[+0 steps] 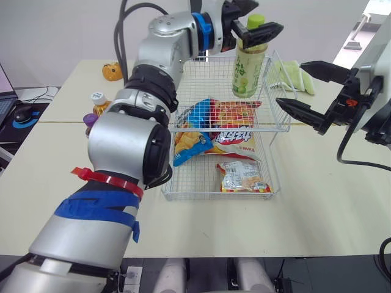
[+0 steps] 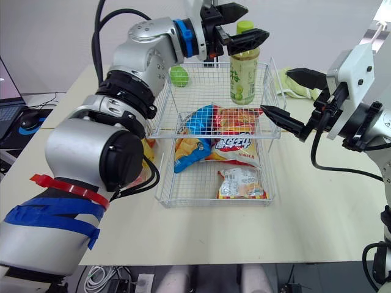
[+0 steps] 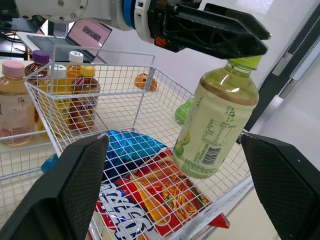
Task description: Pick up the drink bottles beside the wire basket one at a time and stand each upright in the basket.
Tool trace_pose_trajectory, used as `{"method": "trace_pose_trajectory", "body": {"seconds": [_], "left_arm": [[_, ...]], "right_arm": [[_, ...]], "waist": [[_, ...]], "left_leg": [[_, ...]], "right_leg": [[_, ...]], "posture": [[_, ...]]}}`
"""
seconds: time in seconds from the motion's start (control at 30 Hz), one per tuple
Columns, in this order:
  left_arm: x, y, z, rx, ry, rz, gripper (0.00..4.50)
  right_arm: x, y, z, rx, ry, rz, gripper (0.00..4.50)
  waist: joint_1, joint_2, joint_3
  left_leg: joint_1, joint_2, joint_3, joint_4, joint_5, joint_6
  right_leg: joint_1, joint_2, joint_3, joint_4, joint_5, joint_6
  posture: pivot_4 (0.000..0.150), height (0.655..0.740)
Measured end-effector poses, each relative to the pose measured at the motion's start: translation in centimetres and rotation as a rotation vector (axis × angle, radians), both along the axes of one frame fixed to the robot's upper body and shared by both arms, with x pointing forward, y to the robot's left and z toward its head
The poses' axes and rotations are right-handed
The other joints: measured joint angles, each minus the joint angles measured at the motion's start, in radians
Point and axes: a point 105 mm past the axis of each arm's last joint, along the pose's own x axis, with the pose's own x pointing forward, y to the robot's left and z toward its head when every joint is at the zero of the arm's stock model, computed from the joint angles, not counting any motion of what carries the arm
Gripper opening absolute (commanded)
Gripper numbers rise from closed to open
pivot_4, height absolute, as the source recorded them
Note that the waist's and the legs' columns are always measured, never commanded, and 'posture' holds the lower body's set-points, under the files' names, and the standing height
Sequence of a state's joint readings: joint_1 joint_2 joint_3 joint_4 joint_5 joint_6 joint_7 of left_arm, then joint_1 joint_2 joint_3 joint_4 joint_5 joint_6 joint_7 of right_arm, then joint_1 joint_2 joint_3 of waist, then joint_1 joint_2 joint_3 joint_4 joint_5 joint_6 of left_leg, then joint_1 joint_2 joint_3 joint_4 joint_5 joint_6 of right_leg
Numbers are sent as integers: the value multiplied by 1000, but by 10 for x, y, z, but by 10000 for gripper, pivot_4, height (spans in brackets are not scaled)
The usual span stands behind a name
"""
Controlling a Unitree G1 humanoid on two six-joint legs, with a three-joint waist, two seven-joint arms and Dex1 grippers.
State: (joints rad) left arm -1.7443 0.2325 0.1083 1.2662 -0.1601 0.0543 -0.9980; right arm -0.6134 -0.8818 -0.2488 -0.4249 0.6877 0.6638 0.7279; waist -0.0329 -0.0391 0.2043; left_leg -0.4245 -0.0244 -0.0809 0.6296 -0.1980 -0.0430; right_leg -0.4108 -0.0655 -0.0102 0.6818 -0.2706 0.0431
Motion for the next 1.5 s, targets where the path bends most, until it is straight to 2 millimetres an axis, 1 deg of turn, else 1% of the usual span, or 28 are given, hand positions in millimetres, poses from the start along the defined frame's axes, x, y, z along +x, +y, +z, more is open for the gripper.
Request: {"method": "trace_pose_trajectory", "body": {"seconds": [0.17,0.27,0.33,0.43,0.53,0.57,0.6,0.67,0.7,0.83,0.87,0.9,0.97,1.03,1.13,1.17,1.23,1.33,1.37,1.43,1.5], "left_arm": [[-4,31,23,-60,-37,22,44932],[-11,54,38,-109,-42,11,44932],[-16,69,42,-130,-47,5,44932],[-18,96,34,-152,-21,38,44932],[-24,137,17,-164,10,117,44932],[-28,154,9,-168,20,169,44932],[-30,165,4,-177,26,205,44932],[-41,185,-1,-191,25,284,44932],[-47,192,-1,-200,21,309,44932],[-72,236,-4,-287,-5,487,44932],[-79,252,-11,-306,0,557,44932],[-83,264,-18,-319,9,604,44932],[-97,291,-37,-330,44,719,44932],[-108,311,-50,-351,71,793,44932],[-131,340,-62,-365,60,914,44932],[-137,347,-67,-363,60,947,44932],[-151,361,-86,-353,70,1021,44932],[-171,379,-126,-351,112,1138,44932],[-181,386,-140,-335,125,1189,44932],[-204,400,-182,-333,226,1278,44932],[-228,406,-219,-330,320,1347,44932]], "right_arm": [[2,2,5,-4,-8,21,45000],[6,6,10,10,-23,50,45000],[6,9,17,23,-48,70,45000],[5,14,20,8,-56,121,45000],[3,23,16,-6,-32,190,45000],[2,25,16,-6,-26,212,45000],[2,27,16,-7,-24,224,45000],[2,34,19,3,-31,261,45000],[2,36,20,7,-37,273,45000],[0,47,19,10,-21,344,45000],[-1,52,15,11,-7,374,45000],[-2,56,13,14,4,397,45000],[-6,66,7,22,34,463,45000],[-8,72,4,22,49,503,45000],[-15,78,2,19,87,582,45000],[-17,79,2,19,97,602,45000],[-22,82,1,19,123,655,45000],[-26,88,-1,17,144,712,45000],[-28,91,0,28,152,737,45000],[-28,93,-1,38,164,754,45000],[-28,93,-1,41,171,762,45000]], "waist": [[-1,0,0],[-2,0,0],[-3,0,0],[-3,1,0],[-17,1,-1],[-20,1,-1],[-22,1,-1],[-22,1,-1],[-22,1,-1],[-20,1,-1],[-20,1,-1],[-20,1,-1],[-22,1,-1],[-19,1,-1],[-12,1,-1],[-10,1,-1],[-4,1,-1],[3,1,-2],[3,0,-3],[2,0,-3],[3,-1,-3]], "left_leg": [[0,0,0,0,0,0],[0,0,0,0,0,0],[0,1,0,0,0,0],[1,1,0,0,0,0],[1,3,-1,0,0,0],[1,3,-1,0,0,0],[1,3,-2,0,0,0],[1,4,-2,1,0,0],[1,4,-2,1,0,0],[3,5,-2,1,0,0],[4,5,-1,1,0,0],[5,6,-1,0,0,0],[7,6,-1,0,0,0],[7,10,0,0,0,0],[7,10,0,0,0,0],[8,10,1,0,0,0],[8,11,1,0,0,0],[8,15,2,0,0,-1],[9,16,2,0,0,-1],[9,17,3,0,0,-1],[9,18,3,0,0,-1]], "right_leg": [[0,0,0,0,0,0],[0,0,0,0,0,0],[0,0,0,0,0,0],[0,0,0,0,0,0],[0,0,1,1,1,-1],[0,1,1,1,1,-2],[0,1,0,1,1,-2],[0,1,0,1,1,-2],[0,1,0,1,1,-2],[2,0,1,1,2,-2],[3,0,1,1,2,-2],[4,0,1,1,2,-2],[4,1,1,1,2,-2],[4,1,1,0,3,-4],[5,2,1,-1,3,-4],[5,2,1,0,3,-4],[5,2,1,-1,4,-5],[5,5,1,-2,6,-7],[5,5,2,-2,6,-8],[5,6,3,-2,6,-9],[5,7,2,-2,7,-9]], "posture": [[1500,7400],[1500,7400],[1500,7400],[1500,7400],[1500,7400],[1500,7400],[1500,7400],[1500,7400],[1500,7400],[1500,7400],[1500,7400],[1500,7400],[1500,7400],[1500,7400],[1500,7400],[1500,7400],[1500,7400],[1500,7400],[1500,7400],[1500,7400],[1500,7400]]}}
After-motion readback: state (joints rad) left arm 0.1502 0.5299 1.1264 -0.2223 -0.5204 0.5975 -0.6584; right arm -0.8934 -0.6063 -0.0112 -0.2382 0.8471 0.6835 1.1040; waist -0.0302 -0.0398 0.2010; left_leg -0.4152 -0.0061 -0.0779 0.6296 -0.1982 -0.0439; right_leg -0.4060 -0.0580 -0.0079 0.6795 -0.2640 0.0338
